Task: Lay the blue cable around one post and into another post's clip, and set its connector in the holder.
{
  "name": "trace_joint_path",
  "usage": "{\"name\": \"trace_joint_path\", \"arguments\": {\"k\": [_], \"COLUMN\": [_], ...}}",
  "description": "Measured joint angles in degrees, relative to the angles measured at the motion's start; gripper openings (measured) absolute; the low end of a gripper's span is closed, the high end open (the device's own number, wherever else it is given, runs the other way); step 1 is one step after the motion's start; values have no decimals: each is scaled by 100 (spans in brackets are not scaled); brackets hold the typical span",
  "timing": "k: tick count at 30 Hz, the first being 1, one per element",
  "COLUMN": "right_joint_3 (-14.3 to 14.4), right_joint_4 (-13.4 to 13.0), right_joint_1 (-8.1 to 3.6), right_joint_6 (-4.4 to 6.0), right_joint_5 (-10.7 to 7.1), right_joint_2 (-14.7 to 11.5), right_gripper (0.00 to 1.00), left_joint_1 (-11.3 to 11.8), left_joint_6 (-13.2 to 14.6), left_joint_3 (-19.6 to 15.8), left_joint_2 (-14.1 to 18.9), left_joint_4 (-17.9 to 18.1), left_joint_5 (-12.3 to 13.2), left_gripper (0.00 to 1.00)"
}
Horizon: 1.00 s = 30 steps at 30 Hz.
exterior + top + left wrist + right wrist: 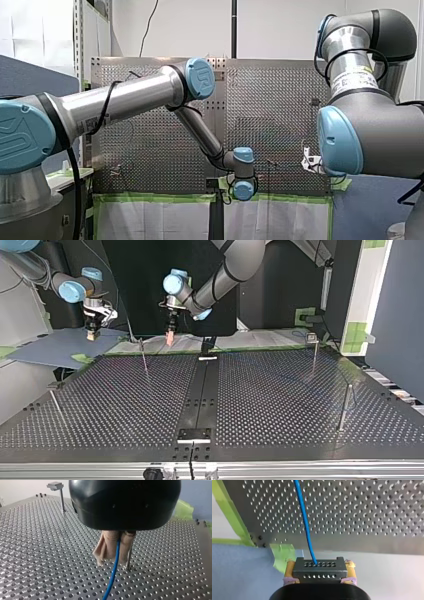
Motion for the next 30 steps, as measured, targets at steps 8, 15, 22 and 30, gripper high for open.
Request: {"name": "trace_joint_path", "arguments": {"k": [8, 15, 22, 30], "right_joint_3": [-1, -2, -2, -2], "right_joint_4": [29, -117, -83, -43], "right_joint_1": [-11, -7, 14, 18], "right_joint_6": [-117, 65, 97, 101], "right_joint_5": [100, 79, 72, 73], "right_joint_2": [0, 2, 3, 4], "right_gripper": [0, 0, 0, 0], "left_joint_1": [-32, -27, -65, -80], "left_joint_6": [-7, -46, 86, 79], "left_joint_3": [-53, 26, 71, 82], "left_joint_2": [0, 0, 0, 1], "left_joint_4": [226, 186, 73, 3], "left_joint_5": [-128, -156, -152, -150], "left_gripper": [7, 4, 4, 4]}}
